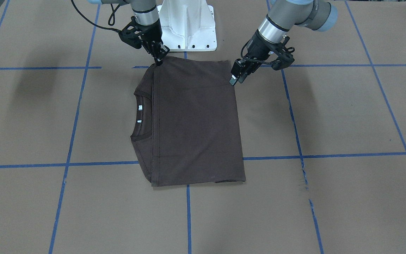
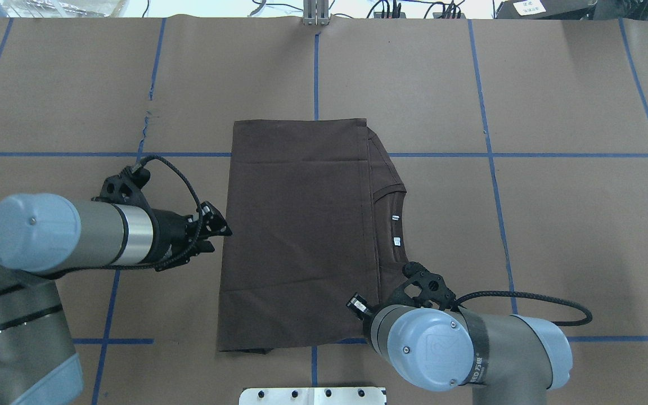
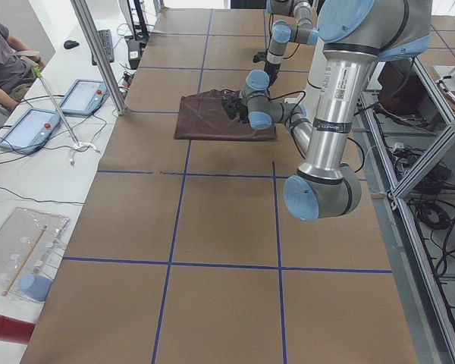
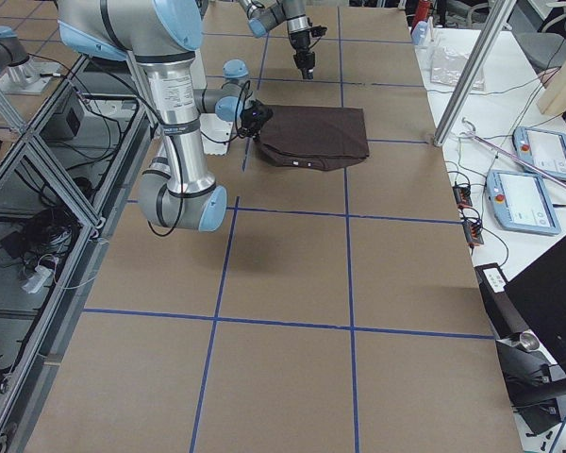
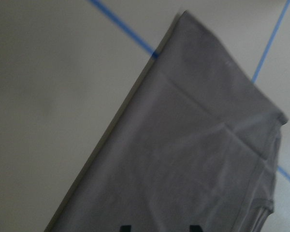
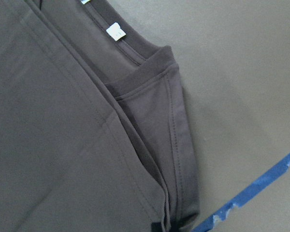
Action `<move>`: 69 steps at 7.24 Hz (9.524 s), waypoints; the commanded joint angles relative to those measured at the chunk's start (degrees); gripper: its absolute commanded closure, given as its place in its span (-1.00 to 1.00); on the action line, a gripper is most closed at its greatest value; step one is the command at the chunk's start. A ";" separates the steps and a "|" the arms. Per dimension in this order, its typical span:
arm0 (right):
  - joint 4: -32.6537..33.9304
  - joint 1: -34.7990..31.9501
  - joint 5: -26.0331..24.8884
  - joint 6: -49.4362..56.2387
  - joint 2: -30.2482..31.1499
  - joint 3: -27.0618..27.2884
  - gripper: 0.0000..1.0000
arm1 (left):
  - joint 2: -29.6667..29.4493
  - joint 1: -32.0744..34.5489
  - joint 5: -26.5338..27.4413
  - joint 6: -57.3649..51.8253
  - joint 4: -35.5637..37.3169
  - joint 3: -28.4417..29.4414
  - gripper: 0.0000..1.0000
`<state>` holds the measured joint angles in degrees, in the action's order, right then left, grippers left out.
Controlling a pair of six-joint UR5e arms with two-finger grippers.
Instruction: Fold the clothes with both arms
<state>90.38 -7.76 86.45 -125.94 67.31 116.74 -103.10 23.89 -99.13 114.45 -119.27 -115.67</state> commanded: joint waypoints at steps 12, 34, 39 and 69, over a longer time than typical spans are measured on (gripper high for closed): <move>0.24 0.11 -0.14 -0.01 0.37 0.68 1.00 | 0.18 -18.62 9.05 8.16 14.77 -0.34 0.35; 0.41 -0.15 -0.05 -0.10 1.06 3.75 1.00 | 2.46 -20.20 17.22 14.92 9.50 -5.52 1.00; 0.50 -4.95 0.56 -1.77 4.76 12.91 1.00 | 0.54 -18.56 17.57 11.61 19.61 -14.85 1.00; 6.13 -78.64 49.43 124.71 13.72 -28.24 -1.00 | 11.26 66.72 -35.51 -110.23 21.80 22.07 -1.00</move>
<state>96.75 -86.72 135.73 -1.35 80.84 87.82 -91.41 90.70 -134.62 4.00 -98.07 -93.43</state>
